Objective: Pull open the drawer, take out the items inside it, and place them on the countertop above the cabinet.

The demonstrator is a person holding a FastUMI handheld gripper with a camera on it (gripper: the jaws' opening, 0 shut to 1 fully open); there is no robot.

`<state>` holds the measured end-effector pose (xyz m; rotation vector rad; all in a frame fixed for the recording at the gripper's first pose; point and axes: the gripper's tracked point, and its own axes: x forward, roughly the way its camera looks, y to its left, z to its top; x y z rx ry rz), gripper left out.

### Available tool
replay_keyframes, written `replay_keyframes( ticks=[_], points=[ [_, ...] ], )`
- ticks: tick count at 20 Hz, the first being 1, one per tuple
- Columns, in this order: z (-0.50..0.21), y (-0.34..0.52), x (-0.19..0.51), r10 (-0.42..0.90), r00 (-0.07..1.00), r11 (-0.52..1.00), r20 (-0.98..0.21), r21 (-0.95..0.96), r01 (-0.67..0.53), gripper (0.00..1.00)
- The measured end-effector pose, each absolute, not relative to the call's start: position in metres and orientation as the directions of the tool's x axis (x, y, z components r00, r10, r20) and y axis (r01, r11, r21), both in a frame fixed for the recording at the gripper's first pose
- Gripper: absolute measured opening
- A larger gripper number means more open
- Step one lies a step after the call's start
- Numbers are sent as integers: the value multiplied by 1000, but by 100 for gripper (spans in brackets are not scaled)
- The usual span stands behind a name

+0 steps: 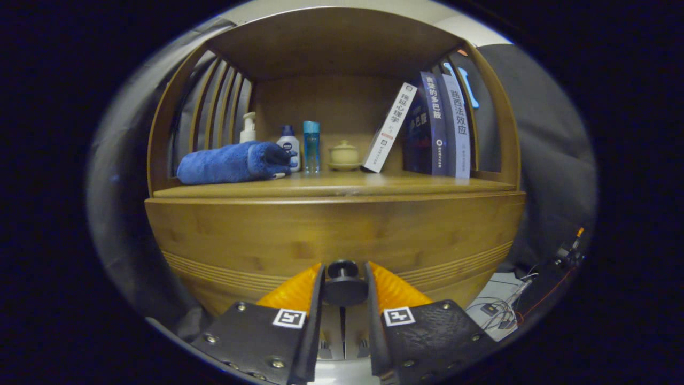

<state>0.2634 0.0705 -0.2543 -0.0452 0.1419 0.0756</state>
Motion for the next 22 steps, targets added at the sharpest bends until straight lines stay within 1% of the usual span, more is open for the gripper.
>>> replay_keyframes(
  ticks=[3, 4, 5, 8, 11, 22],
  points=[
    [-259, 72, 261, 106, 979, 994, -171, -18, -111, 31],
    [-256, 72, 260, 107, 979, 994, -174, -10, -110, 31],
    [-258, 71, 260, 102, 978, 994, -184, -23, -108, 25],
    [-256, 68, 249, 84, 981, 992, -177, -77, -99, 25],
    [-258, 66, 234, 80, 980, 995, -185, -47, -90, 25],
    [-256, 52, 155, 82, 982, 995, -168, -43, -90, 25]
  ],
)
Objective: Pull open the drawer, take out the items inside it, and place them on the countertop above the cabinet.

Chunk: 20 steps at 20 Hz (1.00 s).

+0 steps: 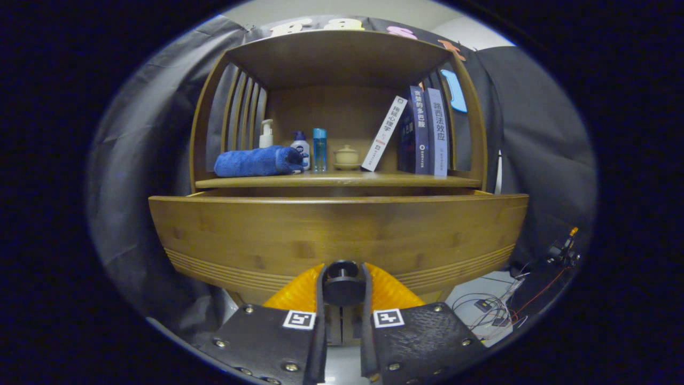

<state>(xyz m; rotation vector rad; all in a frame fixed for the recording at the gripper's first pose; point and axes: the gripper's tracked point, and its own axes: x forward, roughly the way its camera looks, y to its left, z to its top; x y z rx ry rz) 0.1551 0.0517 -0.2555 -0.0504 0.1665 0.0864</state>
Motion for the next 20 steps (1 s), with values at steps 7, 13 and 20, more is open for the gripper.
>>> replay_keyframes(
  ticks=[7, 13, 20],
  points=[
    [-265, 45, 108, 71, 980, 994, -186, -74, -86, 25],
    [-265, 47, 93, 102, 978, 993, -182, -37, -111, 25],
    [-269, 48, 86, 121, 974, 991, -190, -41, -131, 25]
  ],
)
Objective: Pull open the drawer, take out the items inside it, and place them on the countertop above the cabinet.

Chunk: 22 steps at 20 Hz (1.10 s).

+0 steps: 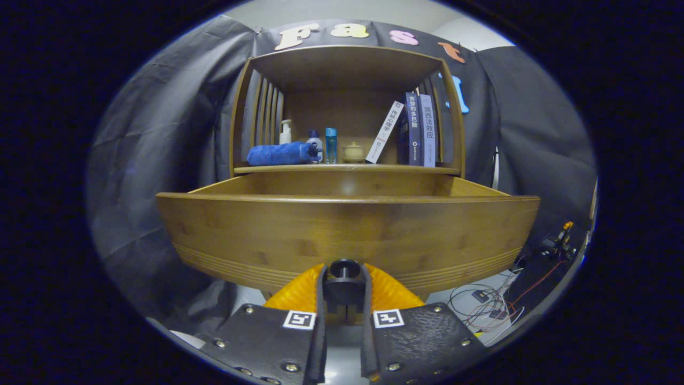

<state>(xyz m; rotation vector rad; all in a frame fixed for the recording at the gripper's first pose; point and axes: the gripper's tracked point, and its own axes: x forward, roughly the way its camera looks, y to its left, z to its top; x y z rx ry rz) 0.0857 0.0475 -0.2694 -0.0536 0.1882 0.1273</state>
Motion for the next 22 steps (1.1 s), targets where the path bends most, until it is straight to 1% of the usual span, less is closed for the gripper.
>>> replay_keyframes(
  ticks=[3, 5, 8, 11, 14, 16, 18, 22],
  points=[
    [-271, 48, 81, 126, 971, 991, -204, -14, -132, 25],
    [-270, 45, 76, 128, 969, 992, -212, 8, -129, 33],
    [-235, 38, 51, 99, 987, 995, -125, 4, -99, 60],
    [-203, 25, 49, 64, 994, 997, -85, -30, -66, 86],
    [-159, 20, 55, 59, 998, 998, -37, -19, -59, 91],
    [-135, 18, 66, 46, 998, 999, -32, -2, -46, 91],
    [-120, 18, 83, 40, 998, 999, -54, 5, -40, 91],
    [-105, 23, 123, 11, 991, 1000, -136, 31, -7, 91]
  ],
)
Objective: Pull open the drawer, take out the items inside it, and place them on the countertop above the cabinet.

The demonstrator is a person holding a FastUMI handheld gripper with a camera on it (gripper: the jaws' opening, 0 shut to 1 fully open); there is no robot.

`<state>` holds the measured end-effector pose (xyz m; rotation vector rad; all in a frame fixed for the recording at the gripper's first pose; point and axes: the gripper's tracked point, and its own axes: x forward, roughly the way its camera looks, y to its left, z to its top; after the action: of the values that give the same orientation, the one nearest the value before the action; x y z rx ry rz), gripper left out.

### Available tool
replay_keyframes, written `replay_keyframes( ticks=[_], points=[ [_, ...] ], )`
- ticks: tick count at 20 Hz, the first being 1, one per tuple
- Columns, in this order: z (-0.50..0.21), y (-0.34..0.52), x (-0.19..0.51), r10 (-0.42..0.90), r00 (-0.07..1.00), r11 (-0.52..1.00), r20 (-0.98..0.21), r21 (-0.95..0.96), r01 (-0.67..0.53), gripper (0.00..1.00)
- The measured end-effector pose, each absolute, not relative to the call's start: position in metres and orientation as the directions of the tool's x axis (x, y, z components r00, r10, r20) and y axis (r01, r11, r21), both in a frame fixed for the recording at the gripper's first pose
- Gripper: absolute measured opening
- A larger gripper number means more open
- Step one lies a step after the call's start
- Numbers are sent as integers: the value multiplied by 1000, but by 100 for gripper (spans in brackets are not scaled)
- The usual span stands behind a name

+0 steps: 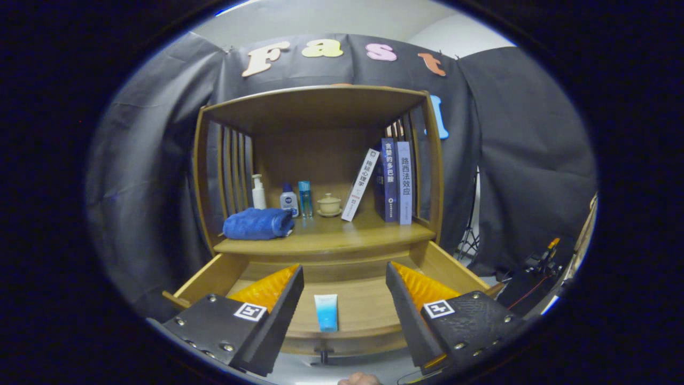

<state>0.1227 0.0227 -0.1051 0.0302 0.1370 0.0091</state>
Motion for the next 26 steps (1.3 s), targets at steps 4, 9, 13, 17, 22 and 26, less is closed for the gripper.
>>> replay_keyframes(
  ticks=[4, 9, 13, 17, 22, 26],
  points=[
    [-120, 42, 160, 34, 960, 999, -279, 21, -30, 100],
    [-176, 48, 190, 2, 852, 994, -524, -90, -58, 100],
    [-211, 54, 197, -14, 754, 992, -656, -102, -70, 100],
    [-246, 51, 197, -42, 627, 991, -778, -110, -71, 99],
    [-276, 49, 193, -68, 499, 992, -864, -111, -56, 97],
    [-291, 51, 189, -62, 441, 997, -896, -80, -23, 84]
  ],
)
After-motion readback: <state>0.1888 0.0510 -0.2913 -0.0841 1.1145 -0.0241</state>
